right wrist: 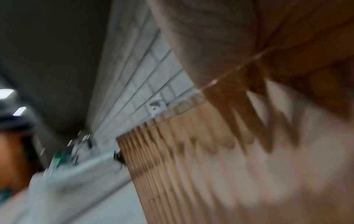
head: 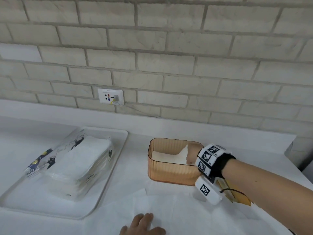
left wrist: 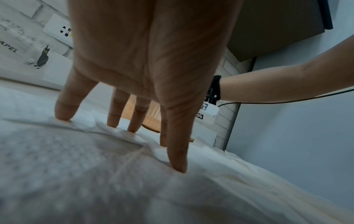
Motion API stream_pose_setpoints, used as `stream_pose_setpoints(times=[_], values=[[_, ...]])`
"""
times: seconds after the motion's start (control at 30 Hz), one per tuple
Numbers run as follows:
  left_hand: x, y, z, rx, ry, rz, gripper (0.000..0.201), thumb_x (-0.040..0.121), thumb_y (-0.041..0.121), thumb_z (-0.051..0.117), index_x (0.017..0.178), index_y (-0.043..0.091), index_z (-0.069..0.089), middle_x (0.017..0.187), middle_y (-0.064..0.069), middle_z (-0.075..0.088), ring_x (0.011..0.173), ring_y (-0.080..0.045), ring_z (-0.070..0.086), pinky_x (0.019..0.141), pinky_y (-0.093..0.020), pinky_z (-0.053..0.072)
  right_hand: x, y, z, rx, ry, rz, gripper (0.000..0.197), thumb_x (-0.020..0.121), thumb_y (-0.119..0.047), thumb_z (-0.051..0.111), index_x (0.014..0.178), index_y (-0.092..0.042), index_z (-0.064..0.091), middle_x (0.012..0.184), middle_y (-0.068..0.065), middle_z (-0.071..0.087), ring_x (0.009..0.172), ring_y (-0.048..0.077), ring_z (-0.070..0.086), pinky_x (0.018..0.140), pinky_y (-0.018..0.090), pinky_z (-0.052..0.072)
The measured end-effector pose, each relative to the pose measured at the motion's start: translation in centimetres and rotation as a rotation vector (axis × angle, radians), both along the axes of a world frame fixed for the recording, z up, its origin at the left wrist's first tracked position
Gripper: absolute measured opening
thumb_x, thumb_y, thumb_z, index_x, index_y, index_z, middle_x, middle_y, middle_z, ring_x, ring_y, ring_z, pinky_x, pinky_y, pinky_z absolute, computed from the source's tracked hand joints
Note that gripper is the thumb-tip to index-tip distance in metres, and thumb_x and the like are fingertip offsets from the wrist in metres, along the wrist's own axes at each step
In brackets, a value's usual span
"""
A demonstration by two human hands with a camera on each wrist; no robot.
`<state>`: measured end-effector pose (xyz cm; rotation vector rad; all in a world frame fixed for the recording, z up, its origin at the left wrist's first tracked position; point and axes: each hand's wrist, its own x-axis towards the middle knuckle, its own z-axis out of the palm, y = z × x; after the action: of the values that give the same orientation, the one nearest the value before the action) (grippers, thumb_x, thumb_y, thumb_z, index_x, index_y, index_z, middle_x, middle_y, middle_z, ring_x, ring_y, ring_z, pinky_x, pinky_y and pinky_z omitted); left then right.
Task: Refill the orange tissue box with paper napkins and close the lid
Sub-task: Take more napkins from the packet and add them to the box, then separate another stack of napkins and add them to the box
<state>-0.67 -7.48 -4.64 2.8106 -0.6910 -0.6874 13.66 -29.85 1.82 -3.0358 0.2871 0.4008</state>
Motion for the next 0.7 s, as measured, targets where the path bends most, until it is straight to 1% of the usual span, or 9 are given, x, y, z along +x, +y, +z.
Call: stream_pose_setpoints(times=[0.03, 0.1, 0.17, 0.23, 0.3, 0.43, 0.53, 0.63, 0.7], values=[[-0.1, -0.2, -1.1, -0.081, -0.193, -0.081, 0.086, 0.05, 0.091, -0.001, 0.117, 0.058, 0.04, 0.152, 0.02, 0.023, 0.14, -0.001, 0.025, 0.102, -0.039, 0.037, 0.1, 0.2, 0.1, -0.031, -0.016, 0.02, 0.041, 0.089, -0.016, 0.052, 0.128, -0.004, 0.048, 0.129, 0.015, 0.053, 0.118, 0.03, 0.052, 0.094, 0.035, 0.043], [-0.3, -0.4, -1.2, -0.158, -0.232, -0.074, 0.079, 0.057, 0.096, 0.009, 0.121, 0.057, 0.035, 0.155, 0.016, 0.015, 0.143, -0.005, 0.017, 0.107, -0.035, 0.032, 0.2, 1.0, 0.8, -0.146, -0.024, 0.07, 0.044, 0.09, -0.013, 0.051, 0.131, -0.003, 0.041, 0.128, 0.013, 0.051, 0.116, 0.027, 0.052, 0.085, 0.033, 0.044], [-0.1, -0.4, -1.0, -0.091, -0.207, -0.067, 0.049, 0.072, 0.082, 0.03, 0.109, 0.056, 0.046, 0.143, 0.014, 0.031, 0.13, -0.005, 0.041, 0.086, -0.043, 0.042, 0.4, 1.6, 1.1, -0.239, -0.038, 0.17, 0.036, 0.089, -0.012, 0.051, 0.125, -0.009, 0.046, 0.123, 0.009, 0.051, 0.11, 0.024, 0.053, 0.074, 0.031, 0.039], [-0.3, -0.5, -0.3, -0.082, -0.065, 0.054, 0.044, 0.059, 0.076, 0.033, 0.089, 0.05, 0.053, 0.117, 0.015, 0.047, 0.097, -0.004, 0.064, 0.06, -0.036, 0.035, 0.7, 1.9, 0.9, -0.229, 0.023, 0.282, 0.026, 0.088, -0.012, 0.054, 0.114, -0.012, 0.052, 0.118, 0.008, 0.051, 0.104, 0.023, 0.053, 0.073, 0.029, 0.039], [0.1, -0.8, -0.5, -0.144, -0.139, 0.071, 0.042, 0.054, 0.075, 0.035, 0.076, 0.045, 0.056, 0.098, 0.015, 0.059, 0.075, -0.005, 0.067, 0.049, -0.033, 0.031, 1.4, 1.7, 0.2, -0.105, 0.155, 0.301, 0.036, 0.09, -0.013, 0.055, 0.126, -0.015, 0.051, 0.133, 0.008, 0.047, 0.117, 0.026, 0.049, 0.087, 0.032, 0.042], [0.0, -0.8, -0.3, -0.092, -0.127, 0.056, 0.04, 0.051, 0.079, 0.039, 0.072, 0.052, 0.06, 0.09, 0.014, 0.068, 0.074, -0.001, 0.068, 0.043, -0.031, 0.034, 2.2, 1.6, -0.8, -0.016, 0.331, 0.315, 0.045, 0.098, -0.012, 0.043, 0.141, -0.026, 0.039, 0.15, 0.004, 0.033, 0.134, 0.025, 0.037, 0.104, 0.027, 0.032], [0.1, -0.5, -0.7, -0.009, -0.012, 0.023, 0.061, 0.058, 0.093, 0.041, 0.113, 0.066, 0.048, 0.137, 0.013, 0.049, 0.12, -0.003, 0.055, 0.072, -0.047, 0.049, 2.9, 1.5, -2.0, 0.035, 0.313, 0.251, 0.044, 0.095, -0.029, 0.05, 0.138, -0.021, 0.045, 0.143, 0.008, 0.044, 0.125, 0.026, 0.046, 0.098, 0.028, 0.037], [0.0, -0.4, -1.9, 0.036, -0.165, -0.119, 0.091, 0.05, 0.098, 0.018, 0.134, 0.065, 0.021, 0.157, 0.01, 0.012, 0.144, -0.011, 0.025, 0.106, -0.059, 0.031, 3.0, 1.3, -2.2, -0.03, 0.312, 0.308, 0.06, 0.09, -0.045, 0.053, 0.139, -0.012, 0.042, 0.14, 0.008, 0.046, 0.121, 0.025, 0.047, 0.094, 0.028, 0.037], [-0.2, -0.2, -2.2, 0.165, 0.044, -0.132, 0.105, 0.04, 0.092, 0.006, 0.14, 0.06, 0.002, 0.16, 0.01, -0.008, 0.148, -0.017, 0.001, 0.116, -0.052, 0.014, 2.8, 1.1, -2.0, -0.008, 0.311, 0.298, 0.055, 0.094, -0.041, 0.049, 0.142, -0.015, 0.038, 0.145, 0.006, 0.04, 0.13, 0.025, 0.041, 0.1, 0.027, 0.034]])
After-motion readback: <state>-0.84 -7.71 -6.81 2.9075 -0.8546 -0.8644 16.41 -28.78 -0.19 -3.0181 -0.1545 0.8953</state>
